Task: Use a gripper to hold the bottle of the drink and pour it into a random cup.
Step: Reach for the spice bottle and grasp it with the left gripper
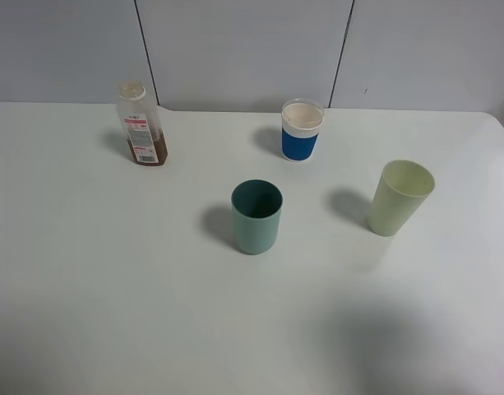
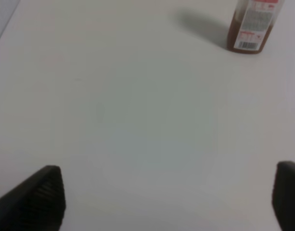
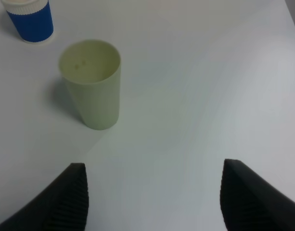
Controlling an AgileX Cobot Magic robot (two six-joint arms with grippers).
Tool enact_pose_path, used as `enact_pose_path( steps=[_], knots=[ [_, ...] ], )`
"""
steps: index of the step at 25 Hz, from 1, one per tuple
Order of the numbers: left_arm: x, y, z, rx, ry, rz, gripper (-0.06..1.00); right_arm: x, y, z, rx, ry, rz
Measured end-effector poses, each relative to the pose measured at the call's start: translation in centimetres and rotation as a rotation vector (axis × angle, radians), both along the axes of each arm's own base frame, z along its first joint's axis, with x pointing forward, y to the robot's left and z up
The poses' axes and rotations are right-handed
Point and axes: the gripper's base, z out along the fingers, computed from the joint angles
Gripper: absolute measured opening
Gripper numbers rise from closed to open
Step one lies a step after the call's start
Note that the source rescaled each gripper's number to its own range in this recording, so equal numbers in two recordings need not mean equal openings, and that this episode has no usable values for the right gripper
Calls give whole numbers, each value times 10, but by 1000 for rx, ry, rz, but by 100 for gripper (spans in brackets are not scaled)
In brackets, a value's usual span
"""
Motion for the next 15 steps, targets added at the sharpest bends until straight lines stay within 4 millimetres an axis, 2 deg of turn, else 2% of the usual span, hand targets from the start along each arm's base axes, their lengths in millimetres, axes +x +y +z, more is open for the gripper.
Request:
enact_pose_path(
  steps=[15],
  knots=[
    [0,0,0,0,0,0,77,0,0,0,0,0,0]
  ],
)
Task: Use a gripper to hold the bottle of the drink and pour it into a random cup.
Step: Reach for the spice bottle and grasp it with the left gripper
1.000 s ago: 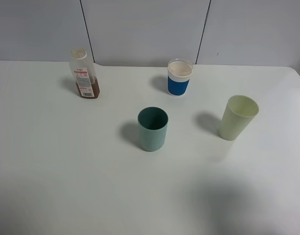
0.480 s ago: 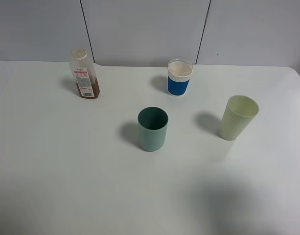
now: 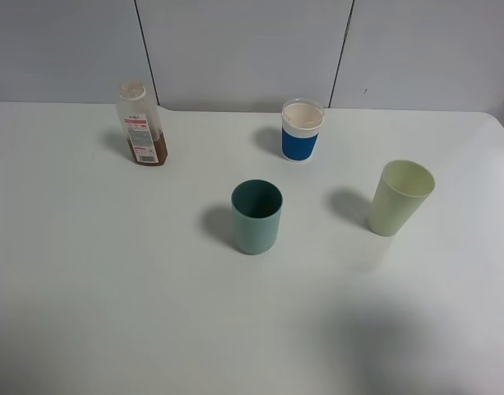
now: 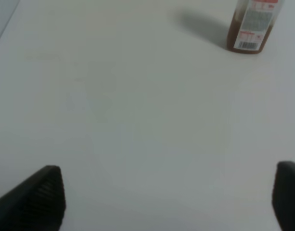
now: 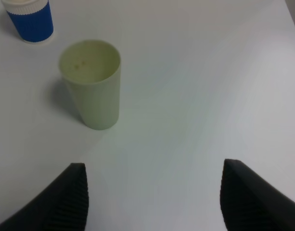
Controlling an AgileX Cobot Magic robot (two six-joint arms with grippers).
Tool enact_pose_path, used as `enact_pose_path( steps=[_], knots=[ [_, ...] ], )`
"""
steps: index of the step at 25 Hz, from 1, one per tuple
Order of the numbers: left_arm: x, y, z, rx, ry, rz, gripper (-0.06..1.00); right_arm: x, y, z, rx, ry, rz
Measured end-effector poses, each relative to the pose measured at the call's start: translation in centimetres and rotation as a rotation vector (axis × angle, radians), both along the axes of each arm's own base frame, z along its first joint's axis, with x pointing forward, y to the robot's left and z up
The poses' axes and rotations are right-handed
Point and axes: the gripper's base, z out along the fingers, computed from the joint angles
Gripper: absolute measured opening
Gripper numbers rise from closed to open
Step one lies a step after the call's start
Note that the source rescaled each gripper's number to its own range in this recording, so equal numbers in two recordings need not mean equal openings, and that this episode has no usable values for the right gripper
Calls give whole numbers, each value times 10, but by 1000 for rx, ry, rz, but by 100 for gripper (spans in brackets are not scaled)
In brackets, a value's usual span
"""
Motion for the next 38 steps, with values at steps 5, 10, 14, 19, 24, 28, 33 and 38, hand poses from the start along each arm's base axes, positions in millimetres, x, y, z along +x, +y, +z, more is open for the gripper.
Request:
enact_pose_path(
  steps=[5,10,14,19,24,28,33,38],
  knots=[
    [0,0,0,0,0,0,77,0,0,0,0,0,0],
    [0,0,0,0,0,0,77,0,0,0,0,0,0],
    [0,0,0,0,0,0,77,0,0,0,0,0,0],
    [0,0,0,0,0,0,77,0,0,0,0,0,0],
    [5,0,0,-10,29,5,77,0,0,0,0,0,0],
    [20,0,3,-14,111,8,77,0,0,0,0,0,0],
    [46,-1,27,-10,55,-1,77,0,0,0,0,0,0],
    [77,-2,34,-8,94,-7,77,0,0,0,0,0,0]
  ],
)
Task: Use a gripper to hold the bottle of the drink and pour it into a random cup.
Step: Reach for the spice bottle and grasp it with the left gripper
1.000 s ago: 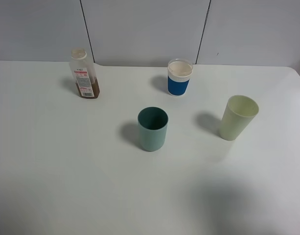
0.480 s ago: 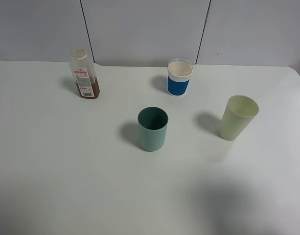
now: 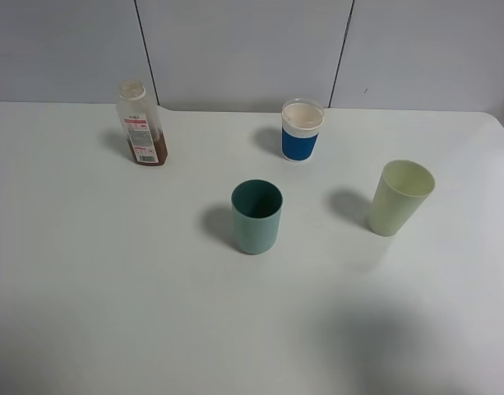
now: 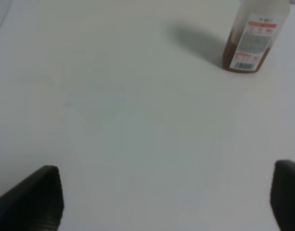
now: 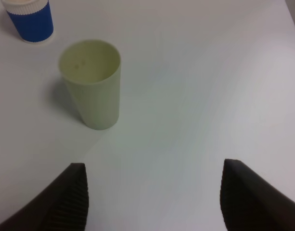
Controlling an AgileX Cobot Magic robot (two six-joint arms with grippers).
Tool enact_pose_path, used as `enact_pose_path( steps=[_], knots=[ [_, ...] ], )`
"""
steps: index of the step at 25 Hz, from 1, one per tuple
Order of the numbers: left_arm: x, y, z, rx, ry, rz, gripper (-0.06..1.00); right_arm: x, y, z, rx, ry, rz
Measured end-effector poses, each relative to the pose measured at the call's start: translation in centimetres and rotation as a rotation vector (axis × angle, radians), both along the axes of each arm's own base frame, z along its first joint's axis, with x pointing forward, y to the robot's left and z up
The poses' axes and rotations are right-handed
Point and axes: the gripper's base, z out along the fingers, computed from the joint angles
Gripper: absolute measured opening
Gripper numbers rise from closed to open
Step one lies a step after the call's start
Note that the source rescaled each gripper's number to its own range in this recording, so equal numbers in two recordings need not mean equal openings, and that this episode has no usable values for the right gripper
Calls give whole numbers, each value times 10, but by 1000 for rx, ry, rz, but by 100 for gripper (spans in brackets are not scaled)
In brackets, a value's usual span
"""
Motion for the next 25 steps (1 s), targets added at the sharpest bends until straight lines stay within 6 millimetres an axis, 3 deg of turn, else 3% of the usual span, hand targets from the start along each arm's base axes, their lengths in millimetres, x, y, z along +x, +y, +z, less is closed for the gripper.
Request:
enact_pose_path(
  steps=[8,25],
  knots=[
    [40,-1,-8,2,64,-9,77,0,0,0,0,0,0],
    [102,-3,-43,34,245,-44,77,0,0,0,0,0,0]
  ],
)
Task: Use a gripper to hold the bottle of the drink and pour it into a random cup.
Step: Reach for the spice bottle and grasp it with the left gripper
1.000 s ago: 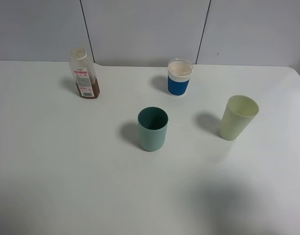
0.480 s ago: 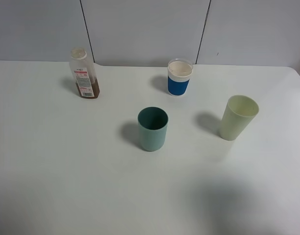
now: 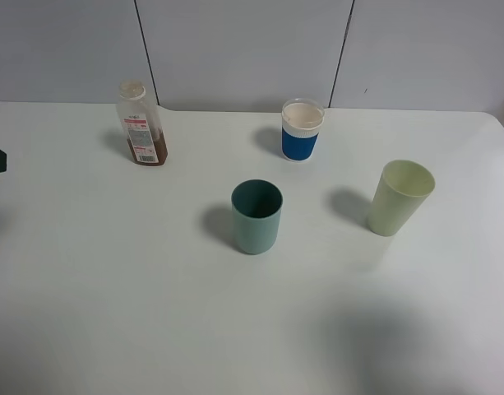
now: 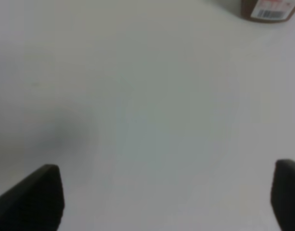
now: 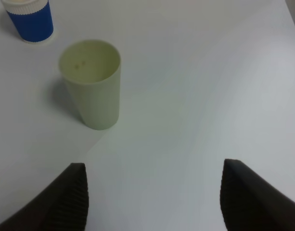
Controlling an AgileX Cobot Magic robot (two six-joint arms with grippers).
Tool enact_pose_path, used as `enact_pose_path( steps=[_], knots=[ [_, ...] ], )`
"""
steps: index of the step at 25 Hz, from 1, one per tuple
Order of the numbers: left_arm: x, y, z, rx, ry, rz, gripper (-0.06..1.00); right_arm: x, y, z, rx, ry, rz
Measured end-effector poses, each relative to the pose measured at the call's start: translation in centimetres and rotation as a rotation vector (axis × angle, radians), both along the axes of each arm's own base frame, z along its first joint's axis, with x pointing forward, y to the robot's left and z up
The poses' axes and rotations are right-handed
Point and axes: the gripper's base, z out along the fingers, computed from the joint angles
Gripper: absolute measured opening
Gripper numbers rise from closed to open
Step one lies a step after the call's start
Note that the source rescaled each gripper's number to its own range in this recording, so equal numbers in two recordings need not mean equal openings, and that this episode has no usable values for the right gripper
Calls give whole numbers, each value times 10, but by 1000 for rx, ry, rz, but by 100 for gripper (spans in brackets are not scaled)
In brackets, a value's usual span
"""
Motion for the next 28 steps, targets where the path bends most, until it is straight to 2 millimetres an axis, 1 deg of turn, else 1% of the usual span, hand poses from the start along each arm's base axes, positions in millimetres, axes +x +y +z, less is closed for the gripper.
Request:
enact_pose_path(
  steps=[7,12,28],
  knots=[
    [22,-2,-16,4,30,-25,77,0,0,0,0,0,0],
    [38,-3,-25,-23,1,-21,77,0,0,0,0,0,0],
    [82,-4,-63,-26,-42,-29,77,0,0,0,0,0,0]
  ],
)
